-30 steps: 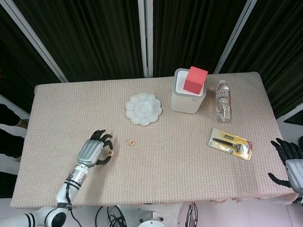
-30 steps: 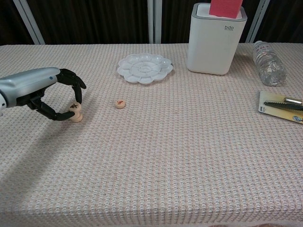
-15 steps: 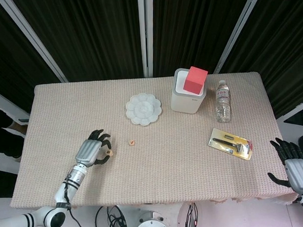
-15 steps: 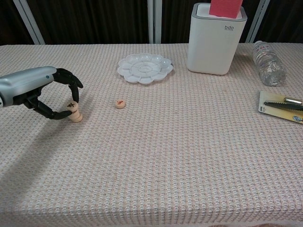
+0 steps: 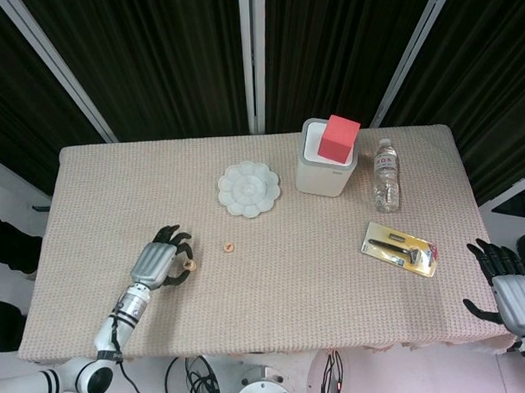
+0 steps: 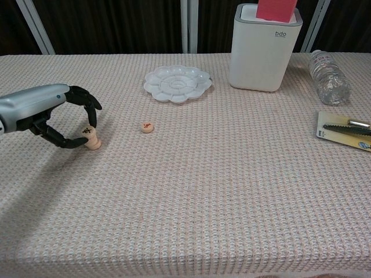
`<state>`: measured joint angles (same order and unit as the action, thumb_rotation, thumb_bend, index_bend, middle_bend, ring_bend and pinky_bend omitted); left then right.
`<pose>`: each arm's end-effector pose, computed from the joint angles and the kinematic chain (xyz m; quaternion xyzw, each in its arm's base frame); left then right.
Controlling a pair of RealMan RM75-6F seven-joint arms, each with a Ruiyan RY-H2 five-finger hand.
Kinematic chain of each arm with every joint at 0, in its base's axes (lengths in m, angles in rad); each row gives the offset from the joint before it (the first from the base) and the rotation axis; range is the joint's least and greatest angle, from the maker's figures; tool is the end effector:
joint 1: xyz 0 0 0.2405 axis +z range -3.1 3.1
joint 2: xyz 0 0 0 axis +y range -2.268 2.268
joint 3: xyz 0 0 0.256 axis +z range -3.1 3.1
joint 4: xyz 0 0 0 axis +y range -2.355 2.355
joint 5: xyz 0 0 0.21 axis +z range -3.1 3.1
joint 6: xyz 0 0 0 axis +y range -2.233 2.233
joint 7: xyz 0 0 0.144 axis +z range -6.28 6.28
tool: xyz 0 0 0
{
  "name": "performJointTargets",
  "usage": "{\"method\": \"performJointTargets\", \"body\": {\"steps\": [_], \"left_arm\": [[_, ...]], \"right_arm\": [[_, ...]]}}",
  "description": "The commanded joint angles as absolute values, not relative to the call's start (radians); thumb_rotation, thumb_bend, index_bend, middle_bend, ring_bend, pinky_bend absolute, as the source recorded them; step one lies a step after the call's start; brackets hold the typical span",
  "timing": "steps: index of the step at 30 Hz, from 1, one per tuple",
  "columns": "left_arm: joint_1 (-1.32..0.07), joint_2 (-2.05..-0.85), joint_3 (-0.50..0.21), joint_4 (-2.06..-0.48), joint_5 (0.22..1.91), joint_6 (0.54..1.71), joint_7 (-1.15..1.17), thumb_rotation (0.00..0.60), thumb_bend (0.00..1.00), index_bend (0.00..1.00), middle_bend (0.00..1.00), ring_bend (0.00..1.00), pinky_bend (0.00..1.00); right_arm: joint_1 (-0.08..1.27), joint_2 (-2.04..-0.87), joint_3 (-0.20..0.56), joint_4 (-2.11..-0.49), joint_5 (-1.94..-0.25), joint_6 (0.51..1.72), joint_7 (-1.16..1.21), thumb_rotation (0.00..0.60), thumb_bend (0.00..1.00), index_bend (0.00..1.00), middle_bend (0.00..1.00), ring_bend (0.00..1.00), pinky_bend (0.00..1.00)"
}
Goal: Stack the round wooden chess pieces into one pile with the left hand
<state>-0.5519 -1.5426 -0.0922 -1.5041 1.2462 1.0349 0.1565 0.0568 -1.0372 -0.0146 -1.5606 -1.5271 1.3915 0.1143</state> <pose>-0.1992 0.2902 -0.0188 -0.7027 -0.4570 -0.3803 0.3908 -0.3403 -0.1577 0.1705 0.6203 -0.4319 0.3292 0.5659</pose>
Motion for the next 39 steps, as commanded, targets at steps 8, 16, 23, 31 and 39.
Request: {"method": "performJointTargets", "body": {"steps": [8,16,23,31,39], "left_arm": [[-0.551,-1.543,-0.092,-1.500,1.240,1.029,0.157,0.600,0.31,0.45,0.18,0.00,0.00],[-0.549,-1.537,-0.089,-1.504,1.248,1.030,0.152,0.600,0.31,0.41,0.18,0.00,0.00],[-0.548,-1.527,-0.096,-1.537,1.271,1.047,0.136,0.600,0.31,0.37,0.18,0.00,0.00],[-0.624,-1.552,-0.143,-1.603,1.243,0.976,0.194,0.600,0.31,0.37,0.17,0.00,0.00],[-0.709,-1.665,-0.203,-1.496,1.132,0.913,0.250,0.600,0.31,0.37,0.18,0.00,0.00]], "right_arm": [[0.056,-1.038,-0.014,-1.559,-1.526,1.392,0.115,0.600,0.15,0.00,0.00,0.00,0.00],[0.055,-1.041,-0.015,-1.555,-1.522,1.390,0.115,0.600,0.15,0.00,0.00,0.00,0.00],[0.054,-1.041,-0.014,-1.554,-1.522,1.393,0.117,0.600,0.15,0.00,0.00,0.00,0.00],[0.057,-1.046,-0.015,-1.555,-1.522,1.386,0.115,0.600,0.15,0.00,0.00,0.00,0.00],[0.055,-1.043,-0.016,-1.554,-1.527,1.392,0.126,0.600,0.15,0.00,0.00,0.00,0.00]]}}
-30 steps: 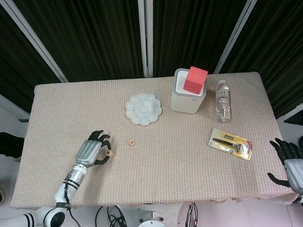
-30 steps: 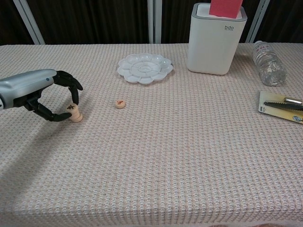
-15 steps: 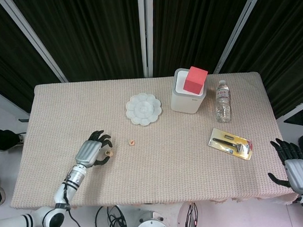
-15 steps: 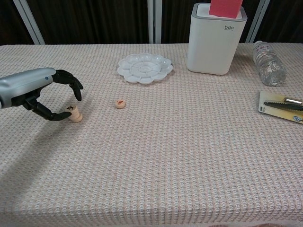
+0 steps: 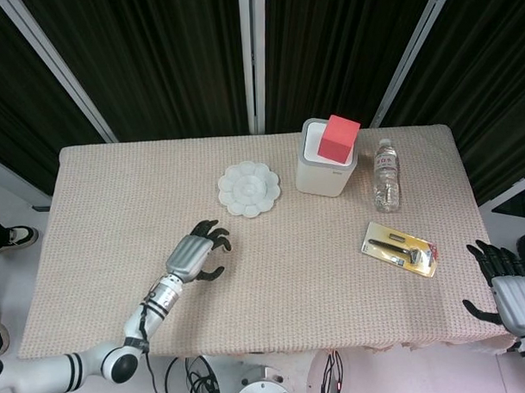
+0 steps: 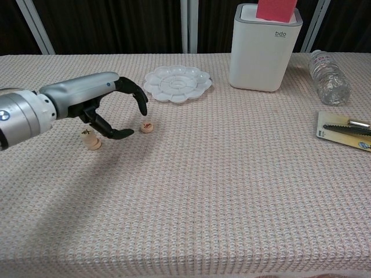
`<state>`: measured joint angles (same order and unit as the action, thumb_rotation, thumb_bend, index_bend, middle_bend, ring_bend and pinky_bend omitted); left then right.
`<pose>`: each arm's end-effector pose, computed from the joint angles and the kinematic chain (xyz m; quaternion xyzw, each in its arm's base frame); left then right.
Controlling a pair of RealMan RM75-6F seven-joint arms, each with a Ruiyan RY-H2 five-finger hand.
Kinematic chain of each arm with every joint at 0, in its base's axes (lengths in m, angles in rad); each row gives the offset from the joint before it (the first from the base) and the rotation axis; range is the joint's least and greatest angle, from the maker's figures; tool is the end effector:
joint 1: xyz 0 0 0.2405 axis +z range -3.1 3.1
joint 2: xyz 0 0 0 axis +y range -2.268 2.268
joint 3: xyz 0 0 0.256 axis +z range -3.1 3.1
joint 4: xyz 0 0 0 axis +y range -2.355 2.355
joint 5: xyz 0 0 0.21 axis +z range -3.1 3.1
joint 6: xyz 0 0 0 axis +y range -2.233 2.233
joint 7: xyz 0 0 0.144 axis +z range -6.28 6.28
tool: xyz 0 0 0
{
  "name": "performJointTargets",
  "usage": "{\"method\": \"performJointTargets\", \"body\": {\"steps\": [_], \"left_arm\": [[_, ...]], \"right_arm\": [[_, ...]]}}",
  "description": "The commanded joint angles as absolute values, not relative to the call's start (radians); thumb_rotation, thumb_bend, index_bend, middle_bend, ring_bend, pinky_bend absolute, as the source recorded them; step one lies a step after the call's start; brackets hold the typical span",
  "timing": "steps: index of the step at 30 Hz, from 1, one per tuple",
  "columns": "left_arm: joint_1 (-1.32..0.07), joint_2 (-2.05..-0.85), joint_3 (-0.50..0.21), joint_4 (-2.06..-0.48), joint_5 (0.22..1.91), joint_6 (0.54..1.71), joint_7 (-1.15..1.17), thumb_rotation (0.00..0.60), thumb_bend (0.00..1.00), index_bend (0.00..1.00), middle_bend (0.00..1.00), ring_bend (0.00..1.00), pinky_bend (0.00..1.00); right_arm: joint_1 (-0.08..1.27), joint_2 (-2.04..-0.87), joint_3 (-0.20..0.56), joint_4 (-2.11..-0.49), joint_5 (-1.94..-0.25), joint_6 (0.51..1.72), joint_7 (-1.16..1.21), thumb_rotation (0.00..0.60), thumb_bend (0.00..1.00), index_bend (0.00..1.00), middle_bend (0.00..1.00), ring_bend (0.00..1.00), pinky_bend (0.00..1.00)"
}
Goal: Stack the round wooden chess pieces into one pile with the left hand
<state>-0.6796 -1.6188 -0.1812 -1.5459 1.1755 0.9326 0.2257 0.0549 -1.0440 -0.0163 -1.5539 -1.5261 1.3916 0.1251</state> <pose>-0.1298 0.3081 -0.0445 -0.7248 -0.4522 -0.4039 0.3271 -0.3417 -0.1567 0.1688 0.6175 -0.4365 0.3310 0.5644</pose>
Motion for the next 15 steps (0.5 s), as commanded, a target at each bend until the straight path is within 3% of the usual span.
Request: {"method": "performJointTargets", "body": {"steps": [1,15], "left_arm": [[-0.718,-1.684,-0.208,-1.476,1.111,0.907,0.256,0.600,0.31,0.36,0.18,0.00,0.00],[-0.751,-1.759,-0.228,-1.359,1.014,0.910,0.287,0.600,0.31,0.36,0.19,0.00,0.00]], "right_arm": [[0.055,-1.042,-0.016,-1.555,-1.528,1.394,0.127,0.600,0.15,0.00,0.00,0.00,0.00],[0.050,-1.037,-0.015,-1.543,-1.523,1.399,0.143,0.600,0.15,0.00,0.00,0.00,0.00]]}}
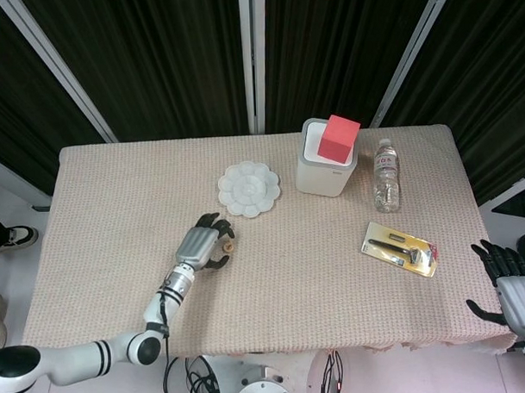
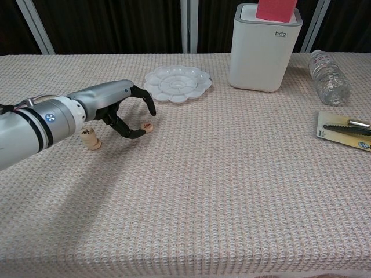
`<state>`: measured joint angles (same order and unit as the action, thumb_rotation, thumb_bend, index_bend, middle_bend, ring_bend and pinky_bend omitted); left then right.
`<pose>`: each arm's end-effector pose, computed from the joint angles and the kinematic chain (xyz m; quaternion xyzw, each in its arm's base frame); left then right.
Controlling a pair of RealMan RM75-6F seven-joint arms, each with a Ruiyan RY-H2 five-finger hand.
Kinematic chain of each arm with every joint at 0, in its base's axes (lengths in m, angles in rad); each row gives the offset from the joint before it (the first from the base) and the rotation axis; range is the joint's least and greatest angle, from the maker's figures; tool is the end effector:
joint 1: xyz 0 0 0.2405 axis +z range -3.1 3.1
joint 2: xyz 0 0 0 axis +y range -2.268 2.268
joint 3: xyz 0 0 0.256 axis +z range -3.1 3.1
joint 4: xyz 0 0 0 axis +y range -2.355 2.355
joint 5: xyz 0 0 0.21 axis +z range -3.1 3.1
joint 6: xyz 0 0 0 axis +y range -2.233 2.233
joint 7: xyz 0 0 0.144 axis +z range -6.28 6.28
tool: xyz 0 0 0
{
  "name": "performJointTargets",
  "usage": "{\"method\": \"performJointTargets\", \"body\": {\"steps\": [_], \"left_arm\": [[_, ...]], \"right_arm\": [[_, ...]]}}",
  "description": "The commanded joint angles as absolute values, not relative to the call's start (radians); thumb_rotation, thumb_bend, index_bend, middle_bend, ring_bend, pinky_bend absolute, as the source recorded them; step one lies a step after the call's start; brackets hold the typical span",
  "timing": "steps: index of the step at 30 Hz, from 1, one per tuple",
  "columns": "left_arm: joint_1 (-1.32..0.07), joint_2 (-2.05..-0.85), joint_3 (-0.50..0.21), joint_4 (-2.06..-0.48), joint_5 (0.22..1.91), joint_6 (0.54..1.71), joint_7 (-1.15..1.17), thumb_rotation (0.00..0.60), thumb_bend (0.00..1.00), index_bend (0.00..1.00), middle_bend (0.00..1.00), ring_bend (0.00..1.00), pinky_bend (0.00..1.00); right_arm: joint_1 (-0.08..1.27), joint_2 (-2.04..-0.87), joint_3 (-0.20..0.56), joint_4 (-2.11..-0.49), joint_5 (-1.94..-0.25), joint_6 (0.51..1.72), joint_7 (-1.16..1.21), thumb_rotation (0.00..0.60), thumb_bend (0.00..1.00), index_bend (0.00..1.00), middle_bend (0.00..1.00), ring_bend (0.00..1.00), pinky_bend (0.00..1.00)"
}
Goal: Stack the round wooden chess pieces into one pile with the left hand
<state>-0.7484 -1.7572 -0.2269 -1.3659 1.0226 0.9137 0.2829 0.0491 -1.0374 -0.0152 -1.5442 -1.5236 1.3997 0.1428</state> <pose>-0.1285 0.3346 -0.0752 -0.7038 -0.4744 -0.3832 0.3644 -0.3446 -0.1553 0.1737 0.6129 -0.4366 0.3324 0.5686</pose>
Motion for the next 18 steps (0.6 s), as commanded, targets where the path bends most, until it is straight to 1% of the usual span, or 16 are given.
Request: {"method": "performJointTargets", "body": {"steps": [1,10,18], "left_arm": [[-0.753,-1.758,-0.226,-1.356,1.009,0.905,0.289,0.600,0.31,0.37,0.19,0.00,0.00],[-0.762,-1.776,-0.212,-1.314,1.010,0.891,0.279,0.600,0.31,0.39,0.19,0.00,0.00],[-0.766,-1.790,-0.212,-1.292,1.015,0.883,0.256,0.600,0.31,0.42,0.20,0.00,0.00]], "right_arm": [[0.050,-1.038,-0.015,-1.542,-1.523,1.398,0.143,0.600,0.15,0.00,0.00,0.00,0.00],[0.053,-1.040,-0.014,-1.538,-1.521,1.392,0.146,0.600,0.15,0.00,0.00,0.00,0.00],[0.053,-1.040,-0.015,-1.532,-1.517,1.386,0.148,0.600,0.15,0.00,0.00,0.00,0.00]]}}
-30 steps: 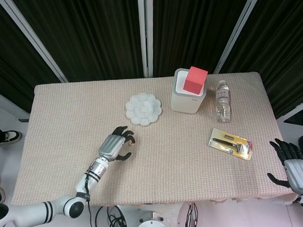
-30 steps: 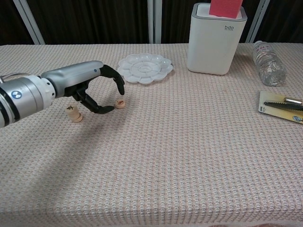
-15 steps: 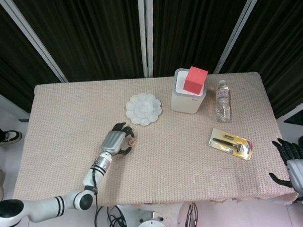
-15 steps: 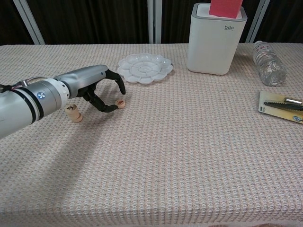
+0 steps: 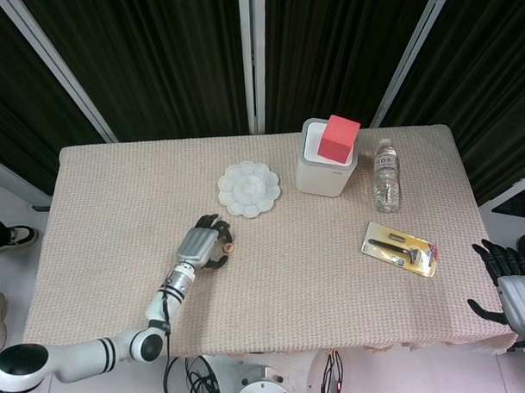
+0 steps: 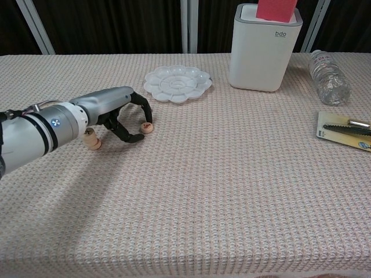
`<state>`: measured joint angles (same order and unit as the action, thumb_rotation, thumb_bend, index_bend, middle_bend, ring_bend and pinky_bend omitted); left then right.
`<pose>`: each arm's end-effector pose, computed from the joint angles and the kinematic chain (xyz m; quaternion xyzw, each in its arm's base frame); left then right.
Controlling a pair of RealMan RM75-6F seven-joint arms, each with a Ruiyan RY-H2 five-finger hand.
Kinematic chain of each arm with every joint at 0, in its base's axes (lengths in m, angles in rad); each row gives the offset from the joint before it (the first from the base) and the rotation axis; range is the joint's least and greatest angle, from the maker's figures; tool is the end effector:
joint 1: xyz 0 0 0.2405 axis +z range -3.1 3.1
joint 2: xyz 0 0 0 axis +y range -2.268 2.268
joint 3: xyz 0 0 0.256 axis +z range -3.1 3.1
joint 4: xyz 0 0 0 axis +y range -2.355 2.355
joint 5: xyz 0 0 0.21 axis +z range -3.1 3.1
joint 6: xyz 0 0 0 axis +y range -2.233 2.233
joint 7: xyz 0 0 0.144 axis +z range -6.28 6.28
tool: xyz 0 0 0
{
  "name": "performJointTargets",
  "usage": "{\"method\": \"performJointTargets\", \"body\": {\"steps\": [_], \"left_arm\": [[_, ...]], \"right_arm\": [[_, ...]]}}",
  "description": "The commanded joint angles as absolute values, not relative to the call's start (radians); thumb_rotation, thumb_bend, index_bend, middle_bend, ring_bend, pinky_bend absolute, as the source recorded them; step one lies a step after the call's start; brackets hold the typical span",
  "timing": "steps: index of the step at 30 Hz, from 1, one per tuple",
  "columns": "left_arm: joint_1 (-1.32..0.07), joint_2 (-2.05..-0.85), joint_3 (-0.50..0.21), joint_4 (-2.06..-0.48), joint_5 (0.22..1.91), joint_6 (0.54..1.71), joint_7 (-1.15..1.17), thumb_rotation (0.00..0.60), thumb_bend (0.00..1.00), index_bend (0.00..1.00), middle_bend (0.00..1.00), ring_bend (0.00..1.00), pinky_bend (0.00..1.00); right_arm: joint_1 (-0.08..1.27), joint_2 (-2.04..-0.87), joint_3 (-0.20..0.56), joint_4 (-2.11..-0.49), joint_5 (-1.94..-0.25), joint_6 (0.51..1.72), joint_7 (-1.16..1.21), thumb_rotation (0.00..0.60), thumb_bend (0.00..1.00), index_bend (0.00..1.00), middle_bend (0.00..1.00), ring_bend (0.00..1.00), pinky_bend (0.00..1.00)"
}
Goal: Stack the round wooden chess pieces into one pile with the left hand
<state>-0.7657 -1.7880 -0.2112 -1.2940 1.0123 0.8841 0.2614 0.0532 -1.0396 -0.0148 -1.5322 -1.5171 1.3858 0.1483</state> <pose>-0.1359 0.3383 -0.0866 -0.7094 -0.4779 -0.3671 0.3654 -0.3479 -0.1566 0.1734 0.6135 -0.4394 0.3270 0.5689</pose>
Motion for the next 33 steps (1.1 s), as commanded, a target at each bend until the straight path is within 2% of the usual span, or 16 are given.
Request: {"method": "performJointTargets", "body": {"steps": [1,16,25,29,33], "left_arm": [[-0.766,-1.791,-0.211,-1.290,1.018,0.883,0.252,0.600,0.31,0.43,0.20,0.00,0.00],[-0.755,-1.776,-0.220,-1.321,1.053,0.936,0.240,0.600,0.31,0.49,0.22,0.00,0.00],[-0.715,-1.616,-0.223,-1.569,0.997,1.017,0.367,0.600,0.31,0.49,0.22,0.00,0.00],[-0.671,-1.522,-0.199,-1.691,0.965,1.060,0.397,0.600,0.31,0.49,0.22,0.00,0.00],[-0.623,-1.469,-0.157,-1.747,0.987,1.095,0.379,0.600,0.31,0.50,0.22,0.00,0.00]], "right_arm": [[0.054,-1.040,-0.015,-1.532,-1.518,1.386,0.149,0.600,0.15,0.00,0.00,0.00,0.00],[0.052,-1.043,-0.015,-1.526,-1.516,1.386,0.153,0.600,0.15,0.00,0.00,0.00,0.00],[0.053,-1.035,-0.013,-1.534,-1.521,1.390,0.156,0.600,0.18,0.00,0.00,0.00,0.00],[0.052,-1.032,-0.015,-1.535,-1.526,1.393,0.155,0.600,0.18,0.00,0.00,0.00,0.00],[0.049,-1.031,-0.017,-1.531,-1.520,1.390,0.153,0.600,0.18,0.00,0.00,0.00,0.00]]}}
